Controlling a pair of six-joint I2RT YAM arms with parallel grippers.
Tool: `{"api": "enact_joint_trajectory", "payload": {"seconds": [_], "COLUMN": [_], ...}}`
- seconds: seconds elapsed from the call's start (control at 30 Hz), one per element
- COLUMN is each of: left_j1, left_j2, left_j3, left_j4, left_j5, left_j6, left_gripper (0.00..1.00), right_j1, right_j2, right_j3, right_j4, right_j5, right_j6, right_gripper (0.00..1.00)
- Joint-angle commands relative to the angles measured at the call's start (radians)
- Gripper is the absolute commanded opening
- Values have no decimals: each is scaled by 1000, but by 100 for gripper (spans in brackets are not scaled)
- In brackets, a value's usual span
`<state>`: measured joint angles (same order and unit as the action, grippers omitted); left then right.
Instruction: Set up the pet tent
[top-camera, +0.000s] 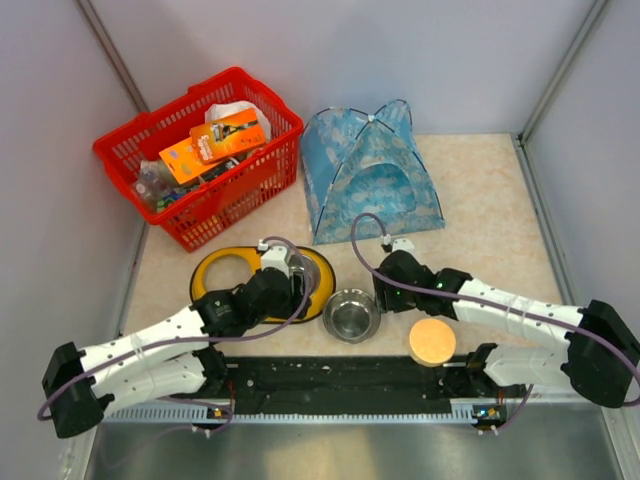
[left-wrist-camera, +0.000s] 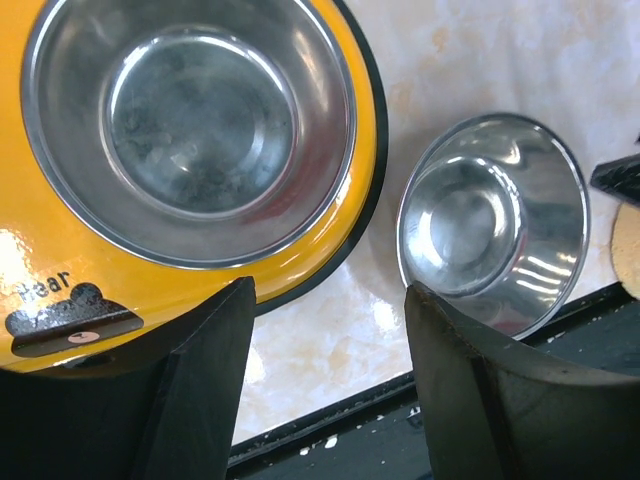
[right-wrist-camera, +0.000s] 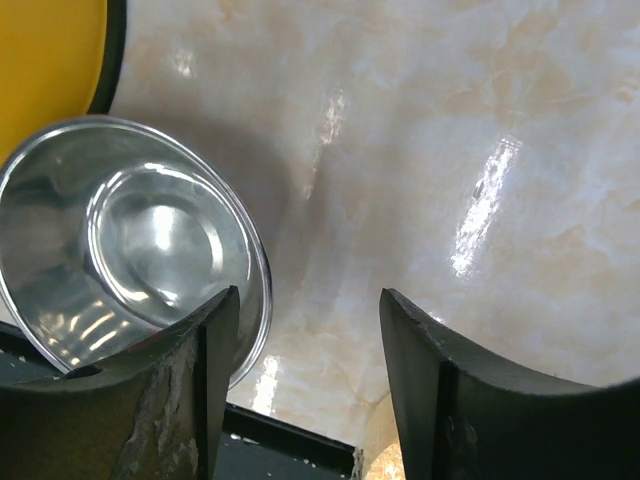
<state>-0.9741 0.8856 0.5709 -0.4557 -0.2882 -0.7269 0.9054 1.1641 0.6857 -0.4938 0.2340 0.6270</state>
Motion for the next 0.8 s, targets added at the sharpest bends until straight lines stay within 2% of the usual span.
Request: {"api": "enact_joint_trajectory", "payload": {"seconds": [0.0,0.23,0.3,0.37,0.4,0.53,0.67,0.77], "left_j1": [2,2,2,2,2,3,2,2], "left_j2": [-48,-132,-163,-200,-217,-264,-283,-307], "left_j3": [55,60,57,55,57,154,294,339], "left_j4": [20,-46,-61,-73,-84,-184,-300,-340], "left_j5": [-52,-126,-155,-178,-189,-190,-235,-284], "left_j6": [14,-5,-11,-11,-9,55,104,116], "left_gripper": [66,66,66,66,66,66,66,66], "right_j1": [0,0,0,-2,0,62,89,101], "right_j2": [26,111,120,124,120,86,82,95], "right_j3": [-21,-43,-46,-38,-31,66,167,236], "right_j4": [53,168,185,189,189,147,144,162], "right_j5": [-74,-162,-168,-157,-157,-82,-75,-71], "right_j6": [-32,-21,-10,2,11,-1,5,5], "right_gripper": [55,39,26,6,0,0,0,0]}}
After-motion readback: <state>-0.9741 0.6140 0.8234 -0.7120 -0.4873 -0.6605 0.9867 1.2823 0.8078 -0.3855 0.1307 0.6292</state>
